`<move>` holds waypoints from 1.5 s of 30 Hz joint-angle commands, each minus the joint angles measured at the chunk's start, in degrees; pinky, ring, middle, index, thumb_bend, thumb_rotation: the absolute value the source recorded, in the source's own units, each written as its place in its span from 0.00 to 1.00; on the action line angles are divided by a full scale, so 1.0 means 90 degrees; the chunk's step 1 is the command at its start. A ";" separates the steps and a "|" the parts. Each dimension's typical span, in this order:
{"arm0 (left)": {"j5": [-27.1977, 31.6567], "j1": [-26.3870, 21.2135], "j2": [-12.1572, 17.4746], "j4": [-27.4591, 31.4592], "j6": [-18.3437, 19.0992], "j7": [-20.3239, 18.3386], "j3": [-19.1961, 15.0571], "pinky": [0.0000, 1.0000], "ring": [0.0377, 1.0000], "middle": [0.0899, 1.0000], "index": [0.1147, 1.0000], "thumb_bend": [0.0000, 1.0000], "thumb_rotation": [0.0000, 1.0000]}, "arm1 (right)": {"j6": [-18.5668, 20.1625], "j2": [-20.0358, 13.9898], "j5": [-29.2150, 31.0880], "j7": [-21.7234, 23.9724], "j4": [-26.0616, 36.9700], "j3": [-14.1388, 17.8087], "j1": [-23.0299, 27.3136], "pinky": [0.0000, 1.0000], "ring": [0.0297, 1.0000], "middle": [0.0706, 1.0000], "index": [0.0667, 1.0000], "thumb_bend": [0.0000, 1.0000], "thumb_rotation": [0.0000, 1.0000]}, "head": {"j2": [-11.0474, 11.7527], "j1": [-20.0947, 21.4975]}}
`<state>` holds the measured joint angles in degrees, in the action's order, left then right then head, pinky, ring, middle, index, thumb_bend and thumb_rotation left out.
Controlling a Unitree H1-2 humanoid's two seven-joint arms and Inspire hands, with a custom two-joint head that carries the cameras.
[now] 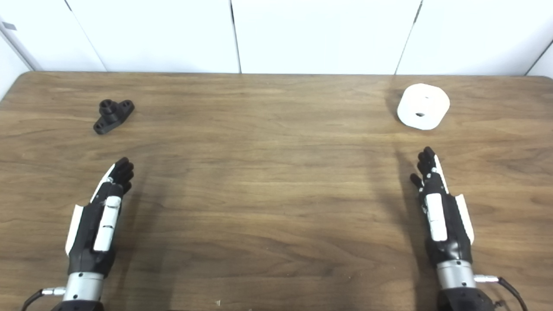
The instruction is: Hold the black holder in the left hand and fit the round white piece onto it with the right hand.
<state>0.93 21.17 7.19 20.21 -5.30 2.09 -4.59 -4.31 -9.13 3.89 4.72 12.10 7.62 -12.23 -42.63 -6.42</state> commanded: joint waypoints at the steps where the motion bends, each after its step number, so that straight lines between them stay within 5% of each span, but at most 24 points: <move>1: -0.0005 0.0009 -0.0222 0.0063 -0.0235 0.0070 -0.0011 0.97 0.94 0.92 0.91 0.47 0.84 | -0.0163 -0.0054 0.0021 -0.0022 0.0034 0.0042 -0.0001 1.00 1.00 0.98 1.00 0.61 1.00 | -0.0003 -0.0009; 13: -0.0052 -0.0011 -0.0242 -0.0014 -0.0339 0.0056 0.0044 0.96 0.94 0.92 0.91 0.46 0.84 | -0.0190 -0.0112 0.0052 0.0014 -0.0026 0.0073 0.0015 1.00 1.00 0.98 0.99 0.60 1.00 | 0.0049 -0.0226; 20: -0.0476 -0.0038 -0.0450 -0.0234 -0.0466 0.0190 0.0344 0.94 0.93 0.93 0.91 0.46 0.84 | -0.0609 -0.0380 0.0266 0.0167 -0.0501 0.0195 0.0126 1.00 1.00 0.99 1.00 0.58 1.00 | 0.0395 -0.1518; 27: -0.0949 -0.0074 -0.0642 -0.0545 -0.0665 0.0572 0.0697 0.94 0.93 0.92 0.90 0.48 0.82 | -0.1110 -0.0619 0.0550 0.0409 -0.1153 0.0249 0.0309 1.00 1.00 1.00 1.00 0.62 1.00 | 0.0869 -0.2216; 35: -0.1024 -0.0070 -0.0702 -0.0761 -0.0801 0.0815 0.0912 0.94 0.95 0.93 0.91 0.45 0.79 | -0.1333 -0.0563 0.0471 0.0362 -0.1346 0.0286 0.0343 1.00 0.97 0.94 0.96 0.56 1.00 | 0.1203 -0.2378; 45: -0.1317 -0.0057 -0.0726 -0.0932 -0.0945 0.1105 0.1072 0.92 0.95 0.94 0.91 0.41 0.76 | -0.1396 -0.0559 0.0387 0.0331 -0.1555 0.0345 0.0390 1.00 0.95 0.92 0.94 0.67 1.00 | 0.1384 -0.2395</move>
<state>-9.87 20.48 6.37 14.61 -13.47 11.16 3.93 -15.08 -15.19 7.21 8.11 1.93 11.16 -7.26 -30.15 -28.04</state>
